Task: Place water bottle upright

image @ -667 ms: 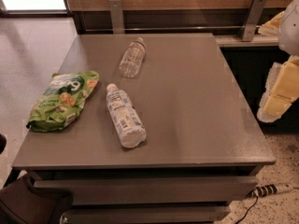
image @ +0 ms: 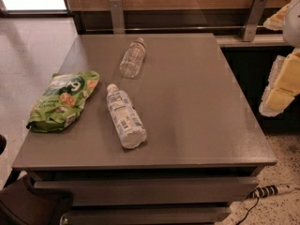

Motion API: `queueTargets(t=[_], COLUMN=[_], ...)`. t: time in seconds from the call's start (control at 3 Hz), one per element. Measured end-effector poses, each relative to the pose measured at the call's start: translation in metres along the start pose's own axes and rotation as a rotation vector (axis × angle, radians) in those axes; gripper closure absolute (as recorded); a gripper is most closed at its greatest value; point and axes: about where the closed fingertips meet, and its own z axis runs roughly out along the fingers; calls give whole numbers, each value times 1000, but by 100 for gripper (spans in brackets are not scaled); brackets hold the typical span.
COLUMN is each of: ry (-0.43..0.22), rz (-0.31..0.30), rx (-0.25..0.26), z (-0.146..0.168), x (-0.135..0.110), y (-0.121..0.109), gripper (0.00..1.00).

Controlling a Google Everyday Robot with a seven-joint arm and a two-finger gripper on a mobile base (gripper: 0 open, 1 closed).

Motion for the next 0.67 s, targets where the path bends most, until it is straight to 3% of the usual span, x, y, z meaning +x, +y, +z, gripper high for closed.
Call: queueTargets(t=[0.33,0.67], ry=[55,110], rz=[74,192], rx=[2,8], z=[0,17], x=[3,-24], y=[-28,-82], gripper=[0,0])
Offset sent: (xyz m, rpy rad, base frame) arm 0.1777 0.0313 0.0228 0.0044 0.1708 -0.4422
